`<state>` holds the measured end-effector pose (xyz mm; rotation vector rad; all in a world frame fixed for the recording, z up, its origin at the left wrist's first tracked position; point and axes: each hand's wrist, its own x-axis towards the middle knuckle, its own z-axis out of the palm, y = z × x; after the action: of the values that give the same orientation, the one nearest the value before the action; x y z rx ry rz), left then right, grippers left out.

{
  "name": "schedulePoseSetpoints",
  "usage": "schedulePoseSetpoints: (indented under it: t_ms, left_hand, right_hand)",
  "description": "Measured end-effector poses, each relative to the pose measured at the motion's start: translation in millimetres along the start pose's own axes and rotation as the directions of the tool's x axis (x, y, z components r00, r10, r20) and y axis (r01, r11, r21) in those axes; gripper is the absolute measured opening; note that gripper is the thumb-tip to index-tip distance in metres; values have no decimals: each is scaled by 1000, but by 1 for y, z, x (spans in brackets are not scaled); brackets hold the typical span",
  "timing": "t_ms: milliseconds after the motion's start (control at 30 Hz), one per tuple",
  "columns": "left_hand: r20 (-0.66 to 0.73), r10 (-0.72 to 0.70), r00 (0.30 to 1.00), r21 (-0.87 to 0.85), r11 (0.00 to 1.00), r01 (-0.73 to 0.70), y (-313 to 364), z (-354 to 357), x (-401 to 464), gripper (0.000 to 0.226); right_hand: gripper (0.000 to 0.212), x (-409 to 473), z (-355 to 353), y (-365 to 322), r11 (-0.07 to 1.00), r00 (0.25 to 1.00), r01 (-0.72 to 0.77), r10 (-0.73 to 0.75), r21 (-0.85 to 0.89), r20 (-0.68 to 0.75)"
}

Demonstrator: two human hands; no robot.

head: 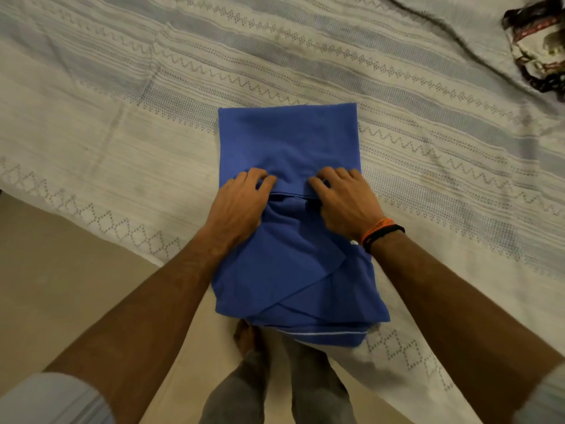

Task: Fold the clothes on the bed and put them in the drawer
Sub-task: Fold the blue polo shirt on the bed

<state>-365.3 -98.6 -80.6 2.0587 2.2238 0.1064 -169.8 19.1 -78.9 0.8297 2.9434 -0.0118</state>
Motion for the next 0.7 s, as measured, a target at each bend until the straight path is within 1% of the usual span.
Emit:
schedulePoseSetpoints:
  t_ms: [67,100,133,200,233,267,300,367,400,433,500,533,567,633,700]
  left_hand:
    - [5,1,1000,-23,1000,-1,0,-3,4,35]
    - [-11,-28,1000,-46,999,28,2,-6,7,26]
    - [-20,-88,996,-76,993,86,3,-8,10,22]
    - [-54,-187,981,-122,976,180,4,-13,14,34]
    - [-102,-206,973,-145,971,190,5,-17,17,40]
    - [-128,-202,971,-153,971,182,7,-20,17,47]
    - [-108,-176,978,-130,978,162,8,-22,18,53]
    - [-6,-101,995,-65,993,101,10,-21,12,63]
    - [5,-93,996,-63,994,93,10,-20,10,65]
    - [-34,-105,994,-105,989,101,9,-18,8,63]
    - [-156,-165,974,-218,968,129,8,-15,10,54]
    - [-186,-185,965,-231,963,140,7,-11,15,53]
    - [-165,-183,969,-224,964,144,6,-8,21,57]
    - [-27,-148,989,-197,970,140,1,2,29,73]
    - [124,-160,979,-169,969,180,-15,13,26,90]
  right_hand:
    - [24,6,2,0,1000,1000,-10,10,18,-22]
    - [22,8,2,-1,997,998,-32,35,71,-46]
    - [23,10,1,-1,985,994,-68,81,157,-75]
    - [31,11,-7,0,913,972,-168,217,371,-95]
    - [32,12,-13,2,862,954,-201,279,465,-105]
    - [33,11,-16,3,824,943,-206,311,528,-116]
    - [33,11,-21,5,824,949,-193,294,533,-110]
    - [40,7,-25,10,903,987,-142,161,405,-13]
    - [45,5,-25,12,933,994,-111,112,342,16]
    - [49,4,-23,14,944,995,-91,98,317,-6]
    - [53,4,-17,13,936,975,-103,162,338,-152]
    - [55,8,-15,11,931,959,-119,198,346,-202]
    - [58,14,-12,10,929,959,-129,205,347,-193]
    - [70,23,-4,8,937,987,-141,159,319,-32]
    - [82,23,10,15,941,974,-204,167,270,156]
